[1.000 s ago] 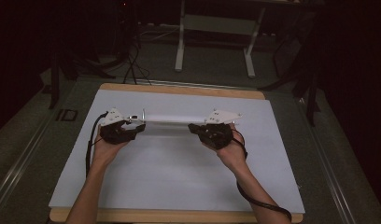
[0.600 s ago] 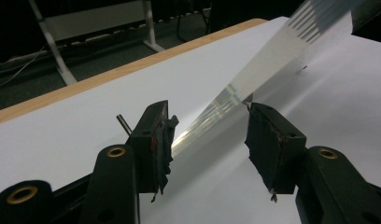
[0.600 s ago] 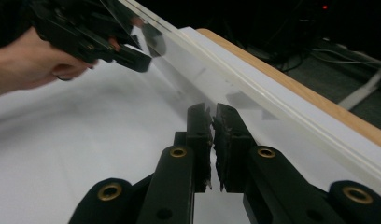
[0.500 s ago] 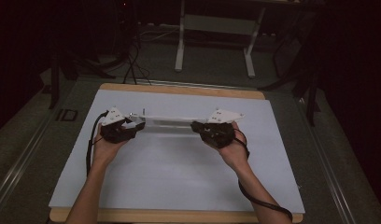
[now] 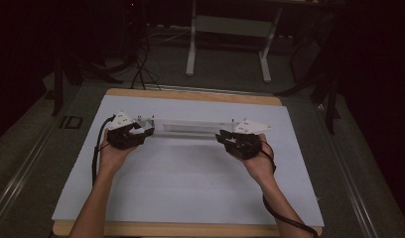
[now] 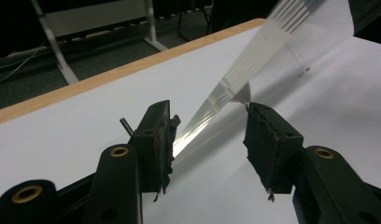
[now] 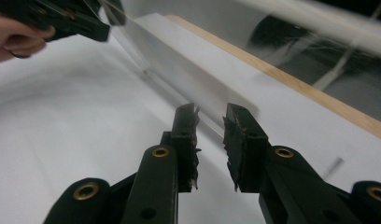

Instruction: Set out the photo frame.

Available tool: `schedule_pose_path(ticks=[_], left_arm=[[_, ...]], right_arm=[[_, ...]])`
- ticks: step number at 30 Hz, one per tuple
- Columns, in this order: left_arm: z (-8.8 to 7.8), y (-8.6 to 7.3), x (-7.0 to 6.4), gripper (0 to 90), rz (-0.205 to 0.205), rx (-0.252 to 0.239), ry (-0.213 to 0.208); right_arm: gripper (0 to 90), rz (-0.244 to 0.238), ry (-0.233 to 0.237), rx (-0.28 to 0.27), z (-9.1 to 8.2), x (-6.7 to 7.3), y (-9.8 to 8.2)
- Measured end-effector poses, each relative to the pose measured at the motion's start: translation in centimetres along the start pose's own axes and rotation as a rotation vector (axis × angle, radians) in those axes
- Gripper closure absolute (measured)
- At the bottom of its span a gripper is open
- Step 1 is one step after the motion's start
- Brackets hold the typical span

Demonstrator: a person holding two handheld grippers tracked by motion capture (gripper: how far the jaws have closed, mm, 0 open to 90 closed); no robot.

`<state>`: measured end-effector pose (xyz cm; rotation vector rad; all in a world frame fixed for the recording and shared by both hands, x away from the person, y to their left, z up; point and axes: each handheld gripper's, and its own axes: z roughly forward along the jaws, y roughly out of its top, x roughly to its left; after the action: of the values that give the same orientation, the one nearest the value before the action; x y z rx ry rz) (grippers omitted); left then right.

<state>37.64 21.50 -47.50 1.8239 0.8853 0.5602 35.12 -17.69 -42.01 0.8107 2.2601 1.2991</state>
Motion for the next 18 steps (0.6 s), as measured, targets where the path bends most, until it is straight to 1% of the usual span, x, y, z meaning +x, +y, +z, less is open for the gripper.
schedule_pose_path(ticks=[2,3,7,12,15,18], left_arm=[[0.1,0.1,0.1,51.4,-0.002,-0.001,0.003],[0.1,0.1,0.1,51.4,-0.002,-0.001,0.003],[0.1,0.1,0.1,51.4,-0.006,-0.002,0.004],[0.2,0.3,0.2,51.4,-0.016,-0.005,0.007],[0.3,0.3,0.3,51.4,-0.021,-0.008,0.010],[0.4,0.3,0.4,51.6,-0.030,-0.011,0.016]], right_arm=[[68.0,0.010,-0.018,0.000,-0.3,-0.6,-0.4],[66.6,0.018,-0.033,-0.003,-0.5,-0.9,-0.7],[62.9,0.045,-0.066,0.003,-1.0,-2.0,-1.5],[61.0,0.057,-0.098,0.012,-1.4,-3.0,-2.2],[60.0,0.073,-0.103,0.018,-1.4,-3.5,-2.6],[59.1,0.070,-0.120,0.033,-1.3,-3.9,-3.0]])
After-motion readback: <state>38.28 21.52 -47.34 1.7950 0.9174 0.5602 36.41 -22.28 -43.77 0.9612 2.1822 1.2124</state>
